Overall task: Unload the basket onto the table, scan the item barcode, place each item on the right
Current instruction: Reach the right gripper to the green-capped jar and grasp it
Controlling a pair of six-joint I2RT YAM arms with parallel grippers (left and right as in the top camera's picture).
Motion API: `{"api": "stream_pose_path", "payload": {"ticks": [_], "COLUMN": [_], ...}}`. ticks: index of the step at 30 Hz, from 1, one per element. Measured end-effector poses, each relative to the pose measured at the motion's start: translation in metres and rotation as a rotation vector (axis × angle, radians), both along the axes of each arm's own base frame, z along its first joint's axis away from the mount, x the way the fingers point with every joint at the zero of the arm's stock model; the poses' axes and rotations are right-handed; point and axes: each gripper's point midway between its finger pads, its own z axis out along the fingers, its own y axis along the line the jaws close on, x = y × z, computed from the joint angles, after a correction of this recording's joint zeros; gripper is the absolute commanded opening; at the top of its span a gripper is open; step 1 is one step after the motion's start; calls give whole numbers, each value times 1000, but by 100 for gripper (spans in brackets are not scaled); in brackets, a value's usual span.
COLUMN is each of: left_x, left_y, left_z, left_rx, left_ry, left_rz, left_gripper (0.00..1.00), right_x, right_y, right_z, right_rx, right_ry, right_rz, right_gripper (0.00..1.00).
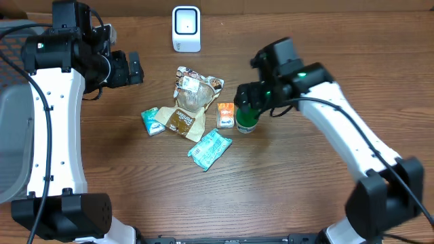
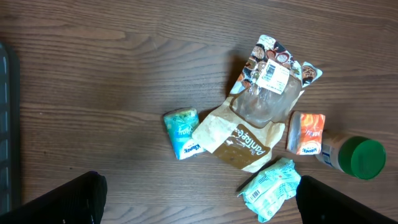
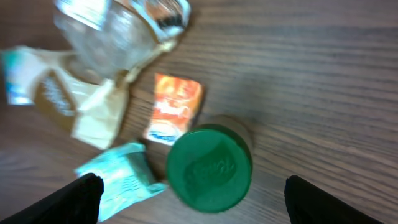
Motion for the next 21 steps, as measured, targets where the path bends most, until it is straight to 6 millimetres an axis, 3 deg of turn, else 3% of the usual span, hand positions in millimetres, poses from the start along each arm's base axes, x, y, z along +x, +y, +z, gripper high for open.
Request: {"api": "stream_pose_path", "payload": {"ticks": [7,17,21], "left_x": [0,0,0], "left_y": [0,0,0], "left_z": [0,0,0], "left_rx": [0,0,0], "left_ry": [0,0,0], "left_rz": [0,0,0], "left_gripper": [99,100,99], "right_x": [2,0,-5], "right_y": [-3,-1,5], "right_z": [-41,-51,-59], "right_rx": [-118,-155,-175], "right_ry": [60,65,79], "right_rz": [-18,13,44], "right_gripper": [92,91,86]}}
